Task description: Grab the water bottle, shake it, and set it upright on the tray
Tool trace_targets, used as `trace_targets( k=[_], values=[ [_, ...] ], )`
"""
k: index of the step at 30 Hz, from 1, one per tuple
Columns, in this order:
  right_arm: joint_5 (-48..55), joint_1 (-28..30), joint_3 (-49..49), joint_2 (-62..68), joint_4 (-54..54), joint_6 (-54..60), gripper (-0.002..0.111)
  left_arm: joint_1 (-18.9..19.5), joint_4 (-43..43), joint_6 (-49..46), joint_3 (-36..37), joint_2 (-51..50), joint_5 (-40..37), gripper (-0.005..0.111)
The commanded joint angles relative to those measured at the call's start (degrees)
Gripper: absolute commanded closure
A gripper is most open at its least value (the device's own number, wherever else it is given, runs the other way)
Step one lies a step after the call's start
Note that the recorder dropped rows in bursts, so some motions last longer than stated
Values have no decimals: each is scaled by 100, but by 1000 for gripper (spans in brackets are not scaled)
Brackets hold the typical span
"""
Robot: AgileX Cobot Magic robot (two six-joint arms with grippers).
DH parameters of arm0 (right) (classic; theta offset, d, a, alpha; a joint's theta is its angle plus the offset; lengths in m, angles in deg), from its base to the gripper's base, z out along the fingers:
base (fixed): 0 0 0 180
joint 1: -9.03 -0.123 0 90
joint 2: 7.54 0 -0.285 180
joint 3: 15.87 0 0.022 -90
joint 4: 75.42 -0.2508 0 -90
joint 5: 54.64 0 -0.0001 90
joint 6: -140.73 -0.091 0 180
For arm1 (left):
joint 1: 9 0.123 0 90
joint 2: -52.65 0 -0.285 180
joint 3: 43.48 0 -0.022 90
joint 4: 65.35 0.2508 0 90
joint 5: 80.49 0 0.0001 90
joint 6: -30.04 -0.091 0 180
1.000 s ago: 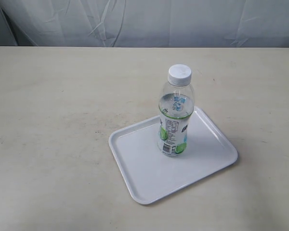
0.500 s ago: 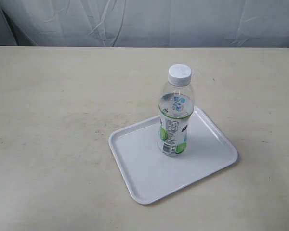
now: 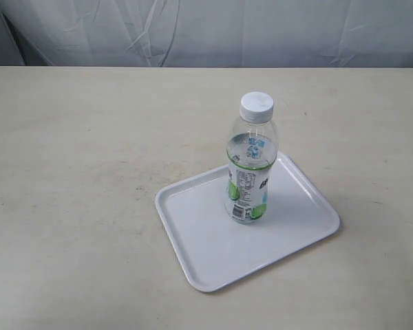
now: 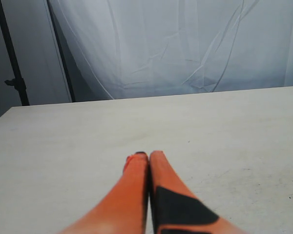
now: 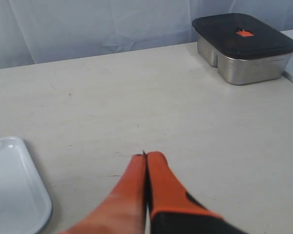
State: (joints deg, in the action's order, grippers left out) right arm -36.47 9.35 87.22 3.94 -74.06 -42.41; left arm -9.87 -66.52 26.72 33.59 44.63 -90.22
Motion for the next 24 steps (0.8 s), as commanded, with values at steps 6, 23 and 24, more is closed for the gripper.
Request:
trace_targets(
  k=[6, 23, 24],
  values=[
    [-72, 24, -30, -47, -3, 31, 108, -40, 11, 15, 16, 24, 61, 105],
    [-59, 24, -30, -47, -42, 31, 108, -40, 11, 15, 16, 24, 80, 105],
    [-59, 24, -30, -47, -42, 31, 108, -40, 11, 15, 16, 24, 80, 105]
  ],
)
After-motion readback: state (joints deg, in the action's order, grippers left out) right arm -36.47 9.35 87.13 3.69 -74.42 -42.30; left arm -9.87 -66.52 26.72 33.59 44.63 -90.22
